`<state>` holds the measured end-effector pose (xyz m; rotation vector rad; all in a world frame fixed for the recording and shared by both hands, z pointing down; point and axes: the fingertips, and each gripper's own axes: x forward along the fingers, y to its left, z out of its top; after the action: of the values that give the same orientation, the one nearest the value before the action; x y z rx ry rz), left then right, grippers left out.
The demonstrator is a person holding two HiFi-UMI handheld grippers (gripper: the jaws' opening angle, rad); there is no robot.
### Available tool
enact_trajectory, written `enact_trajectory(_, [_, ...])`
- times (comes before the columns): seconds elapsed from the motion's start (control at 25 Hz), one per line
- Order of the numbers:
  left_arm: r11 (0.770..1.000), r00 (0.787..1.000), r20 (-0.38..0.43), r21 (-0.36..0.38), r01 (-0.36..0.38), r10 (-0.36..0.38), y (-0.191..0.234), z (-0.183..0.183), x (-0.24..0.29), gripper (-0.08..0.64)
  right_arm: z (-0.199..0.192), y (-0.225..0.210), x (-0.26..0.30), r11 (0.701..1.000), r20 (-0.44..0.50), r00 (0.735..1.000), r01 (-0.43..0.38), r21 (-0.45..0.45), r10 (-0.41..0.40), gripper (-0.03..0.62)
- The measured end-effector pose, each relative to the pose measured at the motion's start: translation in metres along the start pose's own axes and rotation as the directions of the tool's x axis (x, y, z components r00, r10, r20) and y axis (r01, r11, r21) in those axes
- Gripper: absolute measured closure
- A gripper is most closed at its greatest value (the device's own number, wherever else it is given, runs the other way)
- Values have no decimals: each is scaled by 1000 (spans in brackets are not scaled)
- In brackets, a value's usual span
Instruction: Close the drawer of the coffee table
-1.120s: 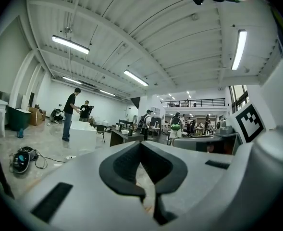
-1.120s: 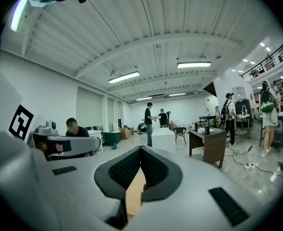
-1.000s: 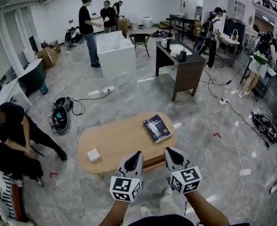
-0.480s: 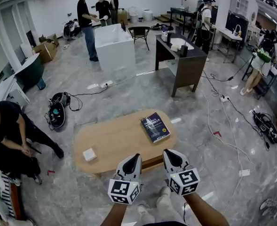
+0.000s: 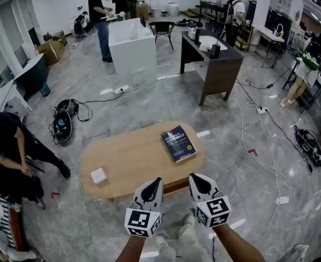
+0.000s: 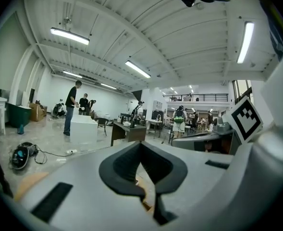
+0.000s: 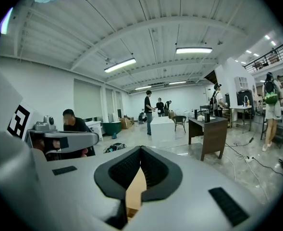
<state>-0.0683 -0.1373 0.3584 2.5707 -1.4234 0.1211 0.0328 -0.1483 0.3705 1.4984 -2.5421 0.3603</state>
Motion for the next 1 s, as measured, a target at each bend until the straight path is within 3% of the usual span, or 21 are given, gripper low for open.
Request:
enact_trajectory(0.24, [1000,999,-38,15,6,-5,0,-20,17,561,-23,-9,16,1000,-38,999,-18,16,19,580])
enact_trajectory(1.0, [999,1000,-12,18,-28,29,19,-57,40,561,-73,-20,58,997,-75,994,-76,-2,76,580])
